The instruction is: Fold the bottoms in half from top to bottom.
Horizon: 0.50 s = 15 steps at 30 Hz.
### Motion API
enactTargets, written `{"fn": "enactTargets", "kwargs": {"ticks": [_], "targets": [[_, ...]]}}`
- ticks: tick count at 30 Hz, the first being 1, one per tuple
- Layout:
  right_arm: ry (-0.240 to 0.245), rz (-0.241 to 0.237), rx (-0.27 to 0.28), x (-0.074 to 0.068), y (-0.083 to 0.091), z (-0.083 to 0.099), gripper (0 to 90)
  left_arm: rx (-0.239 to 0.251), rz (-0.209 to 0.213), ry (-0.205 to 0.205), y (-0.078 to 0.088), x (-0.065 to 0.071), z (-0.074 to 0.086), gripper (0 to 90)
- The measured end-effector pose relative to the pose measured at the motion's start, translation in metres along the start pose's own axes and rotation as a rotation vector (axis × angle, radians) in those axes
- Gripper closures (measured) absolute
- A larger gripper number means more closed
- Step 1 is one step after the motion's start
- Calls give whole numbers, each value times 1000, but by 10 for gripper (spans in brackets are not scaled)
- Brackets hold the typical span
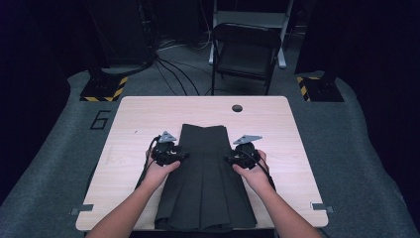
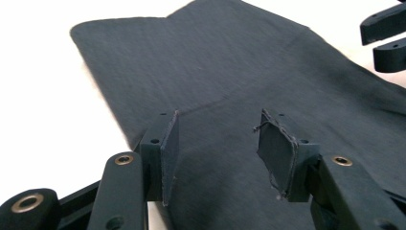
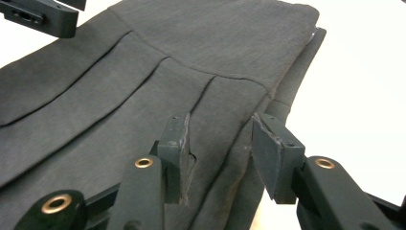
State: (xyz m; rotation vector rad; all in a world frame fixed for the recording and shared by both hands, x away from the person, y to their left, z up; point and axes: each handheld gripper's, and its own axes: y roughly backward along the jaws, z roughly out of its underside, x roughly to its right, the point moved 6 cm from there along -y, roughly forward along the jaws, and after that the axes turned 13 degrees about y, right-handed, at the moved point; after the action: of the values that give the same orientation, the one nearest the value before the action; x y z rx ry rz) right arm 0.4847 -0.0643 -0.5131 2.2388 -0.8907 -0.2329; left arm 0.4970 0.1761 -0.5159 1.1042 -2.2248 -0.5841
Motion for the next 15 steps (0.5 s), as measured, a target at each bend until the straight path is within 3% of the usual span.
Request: {"fn": "enactTargets", "kwargs": {"ticks": [3,6,10,15], "targets": [[-12,4,-16,6,-7,2,555,14,-18,16,-6,-8,-3,485],[-23,10,-31,11,-15,5,522,-3,-31,18,-10,-15,-3,462],[-50,14,-41,16,-27,9,488,5,-40,52,-20,-21,-1,429],[-67,15,-67,18,-35,14,477,-12,-58,51,-28,-28,2,426]]}}
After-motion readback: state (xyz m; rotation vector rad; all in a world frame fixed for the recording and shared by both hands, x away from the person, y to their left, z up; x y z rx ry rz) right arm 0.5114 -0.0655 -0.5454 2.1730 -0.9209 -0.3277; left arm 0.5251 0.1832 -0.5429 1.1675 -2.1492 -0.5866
